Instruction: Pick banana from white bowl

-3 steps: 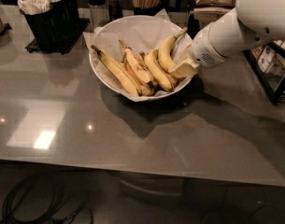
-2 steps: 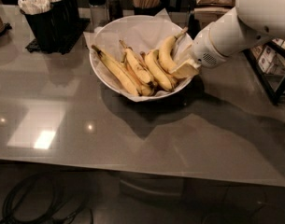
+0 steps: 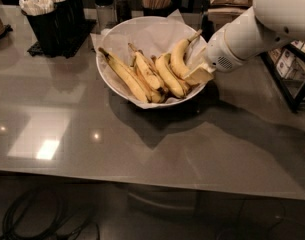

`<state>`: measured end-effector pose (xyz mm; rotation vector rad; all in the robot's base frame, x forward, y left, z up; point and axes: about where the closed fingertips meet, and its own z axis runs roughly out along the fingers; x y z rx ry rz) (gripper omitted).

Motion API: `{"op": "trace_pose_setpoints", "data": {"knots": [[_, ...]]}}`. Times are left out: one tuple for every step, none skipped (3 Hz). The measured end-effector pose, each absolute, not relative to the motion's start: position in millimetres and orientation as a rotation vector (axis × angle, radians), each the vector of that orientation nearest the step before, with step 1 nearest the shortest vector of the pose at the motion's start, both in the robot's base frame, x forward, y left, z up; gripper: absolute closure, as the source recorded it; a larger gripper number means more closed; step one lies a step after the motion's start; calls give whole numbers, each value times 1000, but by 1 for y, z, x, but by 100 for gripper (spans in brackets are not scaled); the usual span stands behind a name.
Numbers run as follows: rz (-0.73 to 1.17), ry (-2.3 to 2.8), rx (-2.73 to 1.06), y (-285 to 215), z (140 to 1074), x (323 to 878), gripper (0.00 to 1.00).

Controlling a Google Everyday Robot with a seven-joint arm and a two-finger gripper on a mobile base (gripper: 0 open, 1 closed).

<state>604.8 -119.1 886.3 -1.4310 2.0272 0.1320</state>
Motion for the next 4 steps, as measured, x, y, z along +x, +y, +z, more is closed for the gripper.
{"op": "trace_pose_setpoints", "data": {"knots": [[132, 2027, -1431, -119, 886, 605, 74], [132, 2027, -1431, -119, 886, 605, 91], [132, 2027, -1431, -119, 886, 605, 86], [132, 2027, -1431, -119, 886, 605, 100]]}}
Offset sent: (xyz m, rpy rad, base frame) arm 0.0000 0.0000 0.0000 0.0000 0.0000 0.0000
